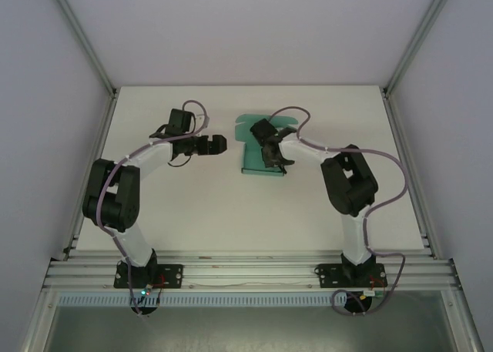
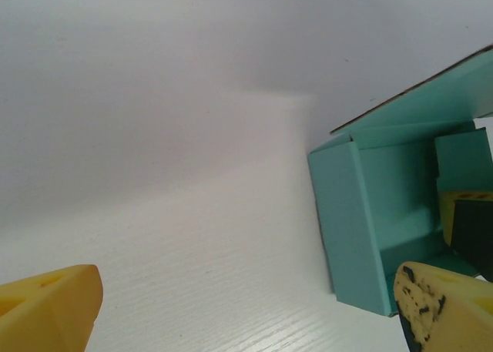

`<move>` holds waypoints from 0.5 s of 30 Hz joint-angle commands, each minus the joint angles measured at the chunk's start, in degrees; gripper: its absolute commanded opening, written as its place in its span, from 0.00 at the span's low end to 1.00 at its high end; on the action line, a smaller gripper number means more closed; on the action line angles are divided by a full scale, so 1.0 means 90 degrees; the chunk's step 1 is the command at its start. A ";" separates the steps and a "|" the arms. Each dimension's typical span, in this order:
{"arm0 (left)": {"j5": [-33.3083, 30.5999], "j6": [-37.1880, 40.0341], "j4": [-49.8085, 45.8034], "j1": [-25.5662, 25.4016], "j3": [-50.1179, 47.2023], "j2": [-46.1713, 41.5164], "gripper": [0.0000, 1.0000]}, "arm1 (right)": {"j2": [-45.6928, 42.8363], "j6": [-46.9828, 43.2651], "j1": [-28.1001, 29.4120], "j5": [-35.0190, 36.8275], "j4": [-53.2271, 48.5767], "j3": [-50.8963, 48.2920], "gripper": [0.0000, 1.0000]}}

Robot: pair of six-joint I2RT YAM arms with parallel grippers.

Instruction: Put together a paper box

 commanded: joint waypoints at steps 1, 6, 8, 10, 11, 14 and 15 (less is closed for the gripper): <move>0.0132 0.0220 -0.0152 -0.0052 0.0265 -0.0120 0.98 | -0.0522 0.0082 0.0000 -0.0034 0.0379 -0.0207 0.64; 0.0205 0.0333 -0.0152 -0.0065 0.0547 -0.0022 0.99 | -0.0960 -0.0080 -0.0097 0.0005 0.0581 -0.0426 0.72; 0.0175 0.0334 -0.0221 -0.0078 0.0710 0.0081 0.99 | -0.0989 -0.0009 -0.0254 -0.0237 0.0536 -0.0479 0.68; 0.0195 0.0334 -0.0236 -0.0073 0.0803 0.0161 0.99 | -0.0994 0.0171 -0.0401 -0.0495 0.0458 -0.0572 0.64; 0.0237 0.0324 -0.0226 -0.0073 0.0812 0.0189 0.99 | -0.1018 0.0238 -0.0481 -0.0677 0.0480 -0.0674 0.64; 0.0283 0.0302 -0.0166 -0.0085 0.0787 0.0255 0.99 | -0.1050 0.0255 -0.0599 -0.1271 0.0784 -0.1024 0.63; 0.0284 0.0297 -0.0182 -0.0088 0.0783 0.0276 0.99 | -0.1016 0.0266 -0.0627 -0.1387 0.0814 -0.1035 0.63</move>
